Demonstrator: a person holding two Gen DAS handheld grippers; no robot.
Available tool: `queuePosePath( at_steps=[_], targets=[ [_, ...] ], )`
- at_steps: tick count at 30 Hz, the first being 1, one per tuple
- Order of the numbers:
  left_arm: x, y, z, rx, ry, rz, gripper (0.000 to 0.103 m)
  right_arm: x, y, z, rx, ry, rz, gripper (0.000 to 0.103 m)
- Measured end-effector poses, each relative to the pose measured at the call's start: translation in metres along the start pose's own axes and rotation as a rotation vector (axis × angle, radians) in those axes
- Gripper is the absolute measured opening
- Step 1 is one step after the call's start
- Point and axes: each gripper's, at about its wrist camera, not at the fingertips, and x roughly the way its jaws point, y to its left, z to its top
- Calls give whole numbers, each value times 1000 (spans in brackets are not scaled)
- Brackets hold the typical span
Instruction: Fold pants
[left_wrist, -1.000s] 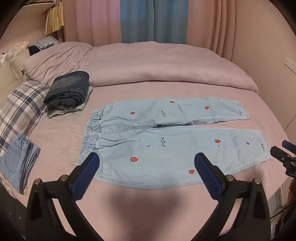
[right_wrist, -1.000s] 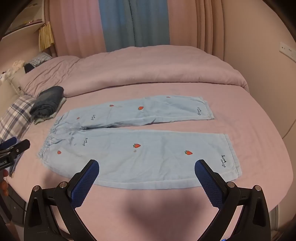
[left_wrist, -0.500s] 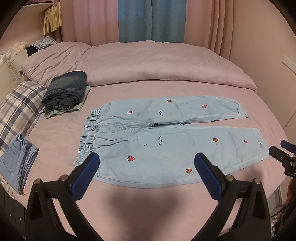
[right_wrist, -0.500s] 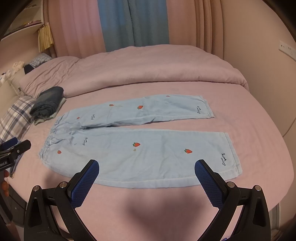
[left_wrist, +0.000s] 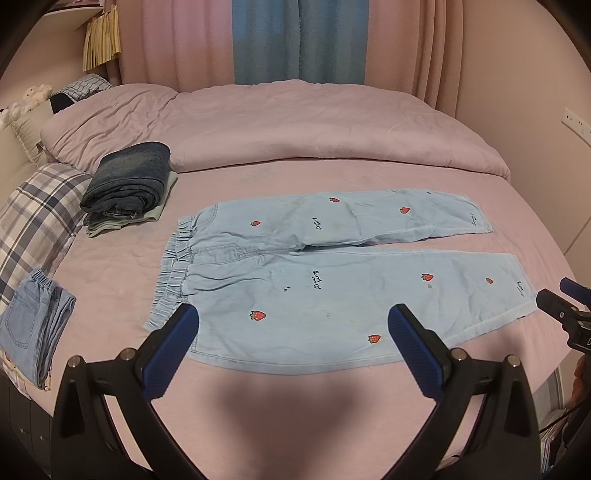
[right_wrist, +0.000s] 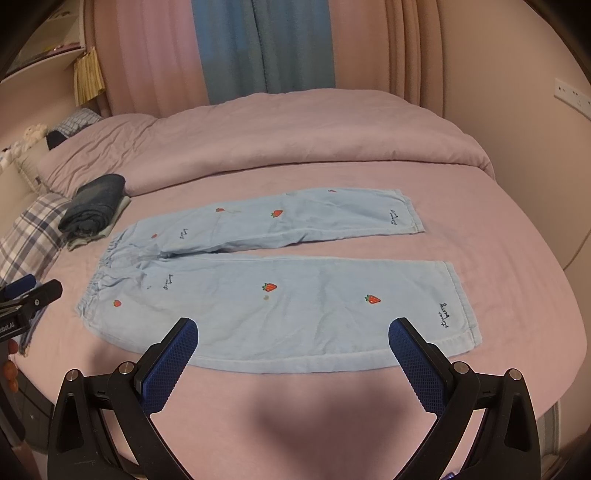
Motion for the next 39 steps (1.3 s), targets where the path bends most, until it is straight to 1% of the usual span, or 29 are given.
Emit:
queuePosePath(
  at_steps=[3, 5, 13, 16, 18, 22, 24, 25, 26, 27, 29, 31, 33, 35, 36, 37, 38, 39],
  targets=[
    [0, 0, 0, 0, -1, -2, 103, 2, -1, 2, 1, 18, -8, 103],
    [0, -1, 0, 2, 1, -2, 103, 1, -1, 0, -2, 5, -4, 103],
    [-1, -3, -1, 8, 2, -13, 103, 3, -2, 2, -1, 35, -23, 103],
    [-1, -2, -2, 6, 2, -19, 103, 3, -2, 0, -12, 20, -30, 103],
    [0, -1, -2, -5, 6, -32, 103, 5, -1, -1, -16, 22, -34, 103],
    [11, 11, -6, -63, 35, -94, 103, 12, 4, -6, -41, 20, 0, 103],
    [24, 24, -10, -129, 67, -144, 103, 20, 13, -9, -59, 33, 40, 103],
    [34, 35, -14, -185, 94, -180, 103, 26, 19, -11, -77, 44, 62, 103],
    [45, 48, -20, -257, 125, -221, 103, 32, 28, -14, -103, 53, 89, 103],
    [57, 63, -27, -336, 161, -244, 102, 36, 39, -17, -115, 65, 124, 103],
    [76, 90, -43, -465, 205, -261, 102, 48, 61, -25, -186, 86, 158, 103],
    [88, 118, -58, -563, 214, -218, 102, 58, 91, -34, -280, 93, 196, 103],
    [96, 141, -72, -651, 223, -217, 102, 71, 119, -43, -389, 98, 202, 103],
    [101, 157, -82, -712, 212, -242, 102, 82, 149, -54, -508, 94, 228, 103],
    [104, 163, -85, -737, 210, -254, 102, 86, 155, -56, -545, 109, 231, 103],
    [107, 168, -88, -762, 211, -265, 102, 93, 167, -62, -612, 92, 218, 103],
    [111, 170, -91, -782, 206, -281, 102, 97, 177, -67, -662, 79, 217, 100],
    [118, 173, -94, -809, 206, -296, 102, 102, 188, -73, -720, 60, 214, 96]
  ],
)
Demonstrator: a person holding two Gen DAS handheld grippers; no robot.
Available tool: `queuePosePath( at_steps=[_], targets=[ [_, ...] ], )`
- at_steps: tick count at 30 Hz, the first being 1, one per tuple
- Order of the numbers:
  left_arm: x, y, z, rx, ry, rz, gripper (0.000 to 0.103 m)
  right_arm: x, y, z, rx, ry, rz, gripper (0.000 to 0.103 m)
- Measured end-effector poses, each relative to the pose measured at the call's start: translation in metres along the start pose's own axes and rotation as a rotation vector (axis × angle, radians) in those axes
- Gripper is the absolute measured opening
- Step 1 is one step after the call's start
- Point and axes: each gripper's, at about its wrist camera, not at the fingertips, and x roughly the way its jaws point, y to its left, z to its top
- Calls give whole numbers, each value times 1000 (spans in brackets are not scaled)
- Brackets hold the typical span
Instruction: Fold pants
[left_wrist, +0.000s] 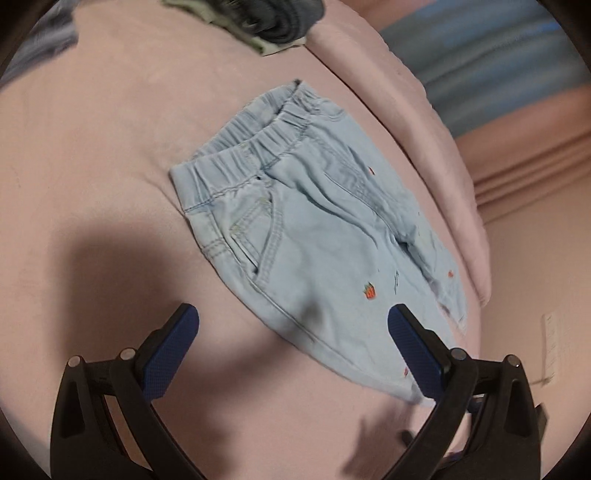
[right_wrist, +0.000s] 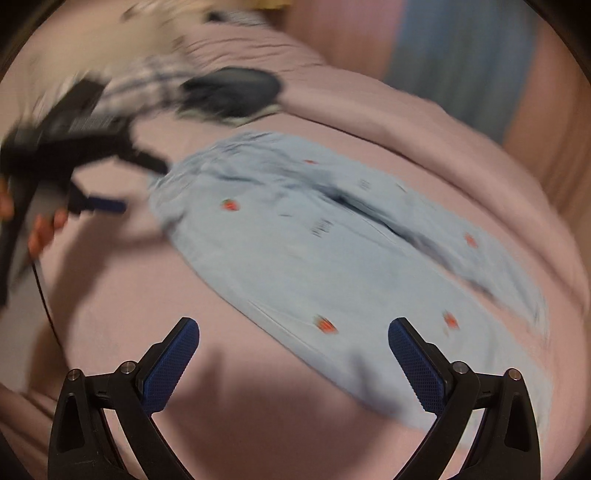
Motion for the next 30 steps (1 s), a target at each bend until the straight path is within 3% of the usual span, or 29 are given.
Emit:
queuePosePath(
  at_steps=[1, 3, 7, 9, 10, 11, 12, 13, 14, 16, 19, 24, 25, 27, 28, 30],
  targets=[
    [5, 4, 1, -28, 9, -4, 102, 8, 12, 2, -52, -3, -7, 93],
    [8, 11, 5, -77, -17, -45, 102, 23, 27, 4, -134, 12, -7, 77],
    [15, 13, 16, -127, -69, -87, 100, 38, 43, 1, -271, -24, -64, 71],
    [20, 10, 24, -131, -80, -72, 88, 42, 49, 4, -321, -65, -96, 66],
    [23, 10, 28, -132, -80, -65, 72, 45, 50, 6, -343, -73, -109, 61],
    [27, 8, 31, -133, -74, -47, 52, 50, 53, 10, -358, -72, -115, 46],
    [30, 8, 34, -132, -65, -22, 40, 54, 54, 12, -365, -65, -112, 29],
    [29, 15, 35, -133, -60, -3, 21, 57, 53, 15, -363, -57, -104, 22],
    [26, 20, 36, -138, -59, 1, 19, 57, 52, 18, -350, -55, -97, 14],
    [14, 20, 34, -108, -89, 10, 15, 53, 52, 24, -315, -60, -73, 9],
    [-3, 14, 29, -24, -140, 55, 14, 39, 55, 23, -276, -66, -23, 6],
    [10, 19, 25, 49, -79, 174, 19, 51, 65, 14, -238, -18, 47, 6],
    [9, 20, 24, 63, -70, 193, 23, 51, 66, 12, -260, -10, 46, 6],
    [2, 15, 27, 97, -77, 252, 40, 45, 61, 16, -238, 1, 70, 7],
    [-3, 11, 26, 132, -85, 307, 55, 38, 52, 19, -195, 1, 120, 9],
    [-19, 0, 27, 195, -143, 320, 59, 22, 29, 25, -101, -28, 183, 12]
  ],
)
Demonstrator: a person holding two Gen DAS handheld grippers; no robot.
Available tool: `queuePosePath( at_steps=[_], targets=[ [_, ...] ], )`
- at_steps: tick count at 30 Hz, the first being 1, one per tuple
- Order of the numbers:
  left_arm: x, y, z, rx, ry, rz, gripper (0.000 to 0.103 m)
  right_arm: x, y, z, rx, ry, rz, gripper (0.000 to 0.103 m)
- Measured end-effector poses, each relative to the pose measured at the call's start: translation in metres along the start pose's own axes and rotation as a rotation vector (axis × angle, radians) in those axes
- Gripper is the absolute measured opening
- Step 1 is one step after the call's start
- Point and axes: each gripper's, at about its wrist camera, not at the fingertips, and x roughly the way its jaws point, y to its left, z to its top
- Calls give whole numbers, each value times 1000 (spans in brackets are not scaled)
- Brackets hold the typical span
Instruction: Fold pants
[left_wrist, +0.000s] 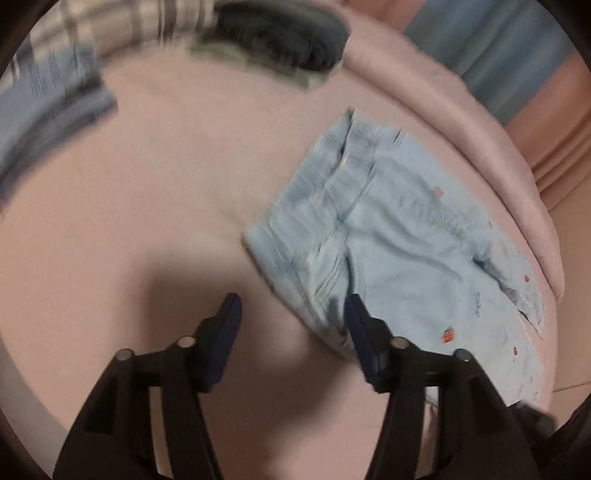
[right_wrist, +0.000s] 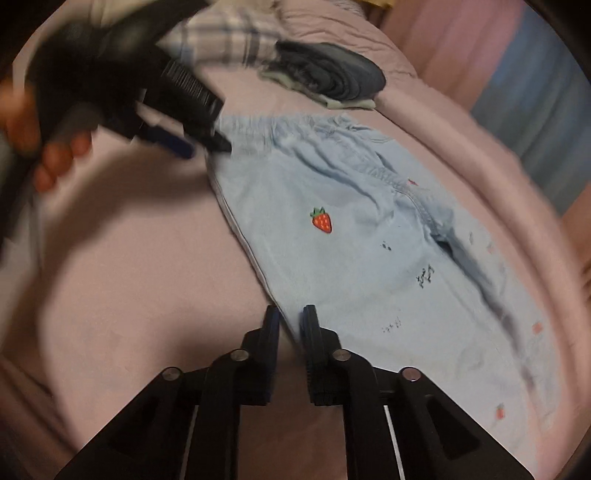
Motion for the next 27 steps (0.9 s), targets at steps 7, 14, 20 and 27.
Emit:
queuePosePath(
  at_steps=[7, 14, 20, 27],
  targets=[
    [22, -56, 12, 281, -27, -81, 59, 14, -67, -20, 242, 104, -75, 26],
    [50, -54, -19, 572, 96, -43, 60, 4, -83, -51, 276, 230, 125, 27],
    [52, -58, 59, 499, 36, -130, 75, 7, -163, -11, 370, 97, 84, 40],
    [119, -87, 163, 517, 21, -85, 76, 73, -250, 60, 345, 90, 55, 55]
  ],
)
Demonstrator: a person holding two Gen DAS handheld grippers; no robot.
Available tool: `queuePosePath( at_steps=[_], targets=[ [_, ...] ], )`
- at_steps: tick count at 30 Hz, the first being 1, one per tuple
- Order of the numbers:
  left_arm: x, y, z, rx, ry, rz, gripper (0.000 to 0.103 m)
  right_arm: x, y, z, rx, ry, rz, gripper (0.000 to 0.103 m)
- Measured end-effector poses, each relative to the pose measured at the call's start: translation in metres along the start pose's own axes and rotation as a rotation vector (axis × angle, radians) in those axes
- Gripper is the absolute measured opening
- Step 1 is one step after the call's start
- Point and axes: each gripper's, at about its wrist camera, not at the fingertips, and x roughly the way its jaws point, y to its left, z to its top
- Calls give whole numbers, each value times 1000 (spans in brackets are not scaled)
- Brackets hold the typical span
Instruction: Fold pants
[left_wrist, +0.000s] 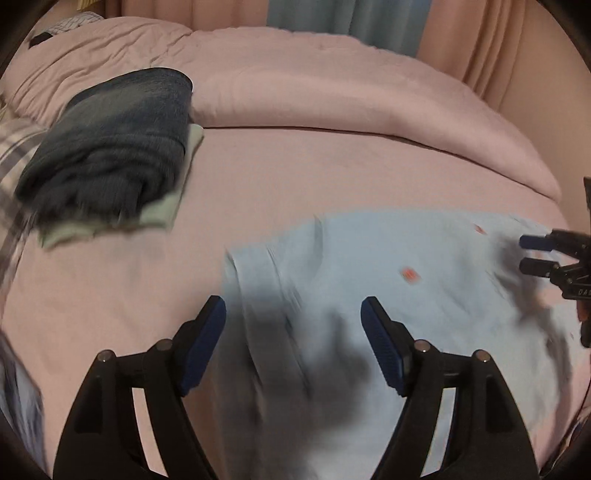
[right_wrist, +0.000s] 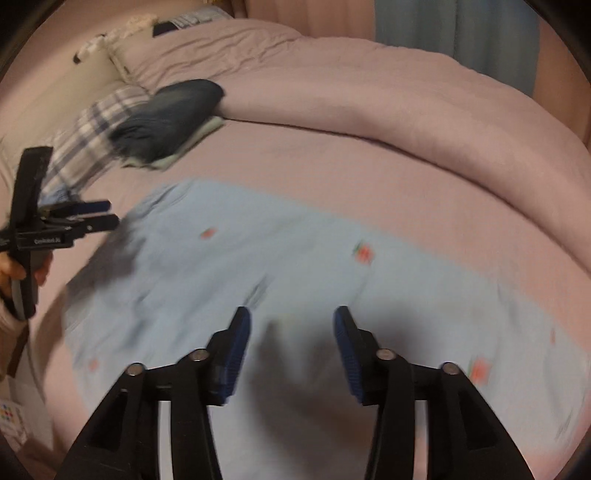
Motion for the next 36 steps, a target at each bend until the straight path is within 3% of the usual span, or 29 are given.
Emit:
queuePosePath(
  at_steps=[4, 6, 10, 13, 14, 16, 18, 20, 24, 29, 31, 36],
  targets=[
    [25, 8, 35, 89, 45, -54, 76, 34, -18, 29, -86, 83, -10, 55],
    [38, 13, 46, 115, 79, -9, 76, 51, -23, 36, -130, 146, 1, 60],
    [68, 25, 53, 173, 213, -85, 77, 89, -37, 35, -181, 283, -13, 67],
    [84, 29, 45, 191, 309, -92, 76, 90, -43, 30, -155, 273, 34, 71],
    [84, 28, 45, 199, 301, -99, 69, 89, -41, 29, -159, 276, 30, 71],
    [81, 24, 47, 207, 288, -151, 50, 86, -36, 26, -160, 287, 36, 61],
    [79, 16, 44, 237, 285, -137, 44, 79, -29, 25, -169, 284, 60, 6],
    [72, 10, 44, 261, 266, -123, 35, 72, -13, 20, -243, 272, 21, 4],
    [61, 8, 48, 248, 196, -81, 31, 67, 0, 21, -271, 223, -71, 4],
    [79, -23, 32, 332, 227, 57, 28, 87, 22, -4, -288, 265, -176, 4],
    [71, -27, 33, 311, 216, 74, 25, 76, 26, -8, -270, 251, -195, 4],
    [14, -37, 20, 281, 81, 85, 23, 12, 57, -18, -275, 112, -244, 4]
  ],
)
